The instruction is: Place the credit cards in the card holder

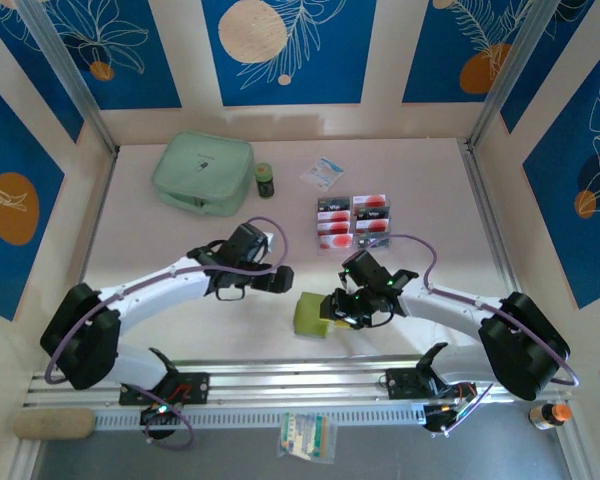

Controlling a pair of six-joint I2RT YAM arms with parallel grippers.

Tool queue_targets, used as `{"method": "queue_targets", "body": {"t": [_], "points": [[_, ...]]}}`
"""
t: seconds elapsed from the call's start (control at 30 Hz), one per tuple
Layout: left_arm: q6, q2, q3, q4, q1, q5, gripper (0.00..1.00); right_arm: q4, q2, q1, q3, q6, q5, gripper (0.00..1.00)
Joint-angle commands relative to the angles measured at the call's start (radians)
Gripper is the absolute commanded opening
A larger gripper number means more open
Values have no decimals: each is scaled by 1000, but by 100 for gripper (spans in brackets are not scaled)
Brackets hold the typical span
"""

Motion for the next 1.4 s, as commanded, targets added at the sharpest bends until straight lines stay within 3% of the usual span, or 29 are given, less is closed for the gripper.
{"method": "queue_targets", "body": {"t": [0.0,0.53,1.13,1.37], "points": [[58,50,51,-60,-47,-78,100,19,-5,1,-31,28,-10,46],[64,168,24,-35,-187,-152,100,135,-20,-47,-96,52,-60,42],[9,212,-64,19,-216,-191,100,267,76,-54,-110,84,-115,40],[1,219,-73,30,-224,-196,100,328,92,-54,-122,101,-148,26]]}}
